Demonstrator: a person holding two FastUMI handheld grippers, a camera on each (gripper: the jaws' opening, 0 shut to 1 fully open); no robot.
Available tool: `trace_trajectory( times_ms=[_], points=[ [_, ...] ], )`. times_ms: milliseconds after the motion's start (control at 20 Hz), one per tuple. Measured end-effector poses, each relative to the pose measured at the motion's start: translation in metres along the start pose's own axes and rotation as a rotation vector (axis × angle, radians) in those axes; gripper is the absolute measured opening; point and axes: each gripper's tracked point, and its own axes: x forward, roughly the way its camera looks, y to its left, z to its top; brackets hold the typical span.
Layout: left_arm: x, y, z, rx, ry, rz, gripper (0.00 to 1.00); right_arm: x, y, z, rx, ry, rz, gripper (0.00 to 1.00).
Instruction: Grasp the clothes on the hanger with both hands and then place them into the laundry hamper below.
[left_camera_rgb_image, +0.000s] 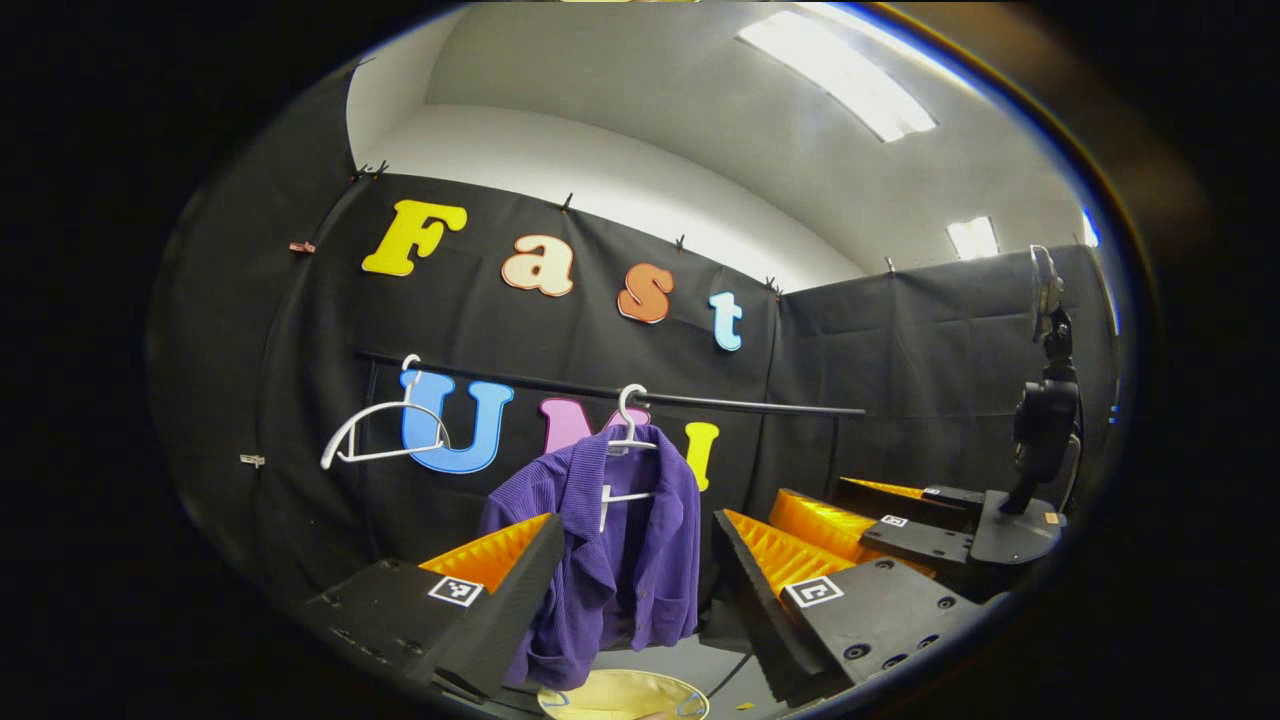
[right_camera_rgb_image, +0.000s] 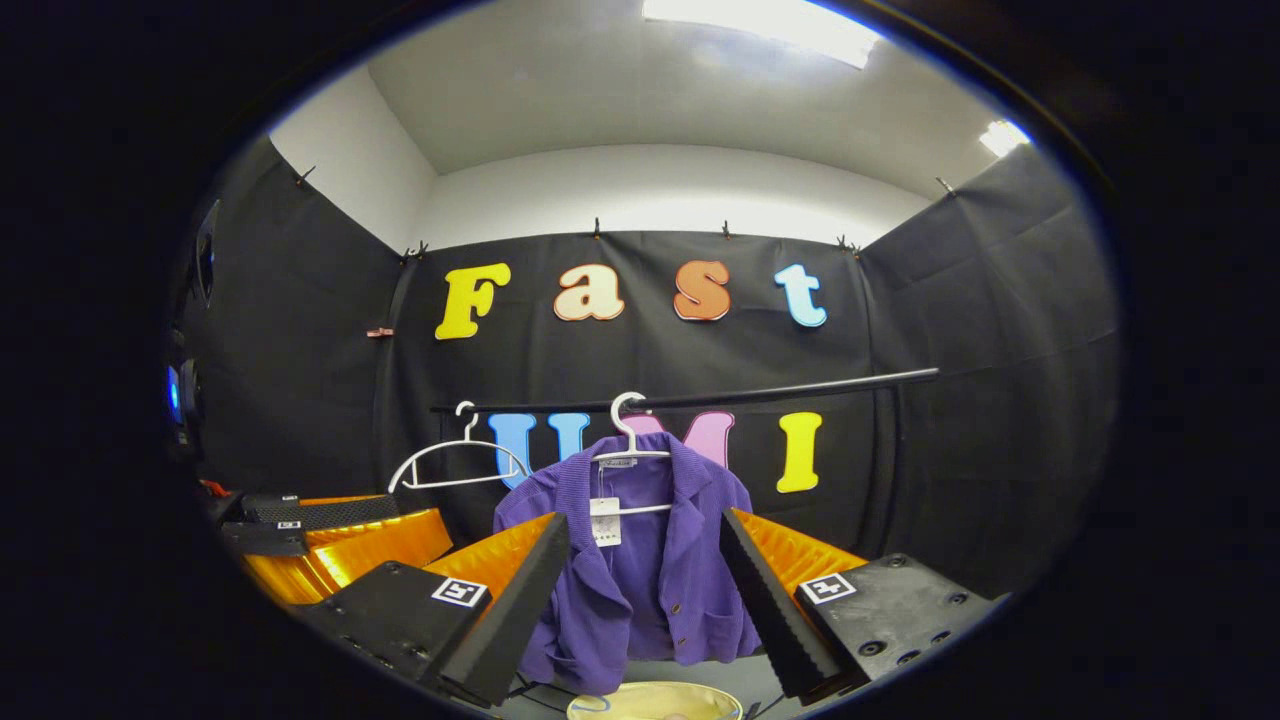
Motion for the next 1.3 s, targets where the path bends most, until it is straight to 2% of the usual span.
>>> trace_trajectory(
  times_ms=[200, 350, 600, 900, 1200, 1250, 1300],
  points=[
    [0.056, -0.005, -0.021, -0.014, 0.008, 0.067, 0.94, 0.067, -0.026, -0.023, 0.034, 0.041, 0.067, 0.97],
    [0.089, 0.0, -0.04, -0.031, 0.017, 0.144, 0.93, 0.11, -0.045, -0.046, 0.073, 0.076, 0.11, 0.97],
    [0.129, 0.013, -0.08, -0.059, 0.099, 0.255, 0.92, 0.166, -0.065, -0.094, 0.15, 0.154, 0.157, 0.97],
    [0.158, 0.026, -0.102, -0.048, 0.123, 0.349, 0.92, 0.218, -0.067, -0.137, 0.18, 0.206, 0.228, 0.97],
    [0.18, 0.028, -0.128, -0.083, 0.167, 0.377, 0.89, 0.255, -0.059, -0.156, 0.171, 0.199, 0.263, 0.97],
    [0.181, 0.03, -0.129, -0.088, 0.168, 0.39, 0.89, 0.261, -0.061, -0.16, 0.163, 0.195, 0.248, 0.96],
    [0.183, 0.034, -0.132, -0.091, 0.17, 0.404, 0.89, 0.267, -0.064, -0.164, 0.156, 0.195, 0.235, 0.82]
  ],
)
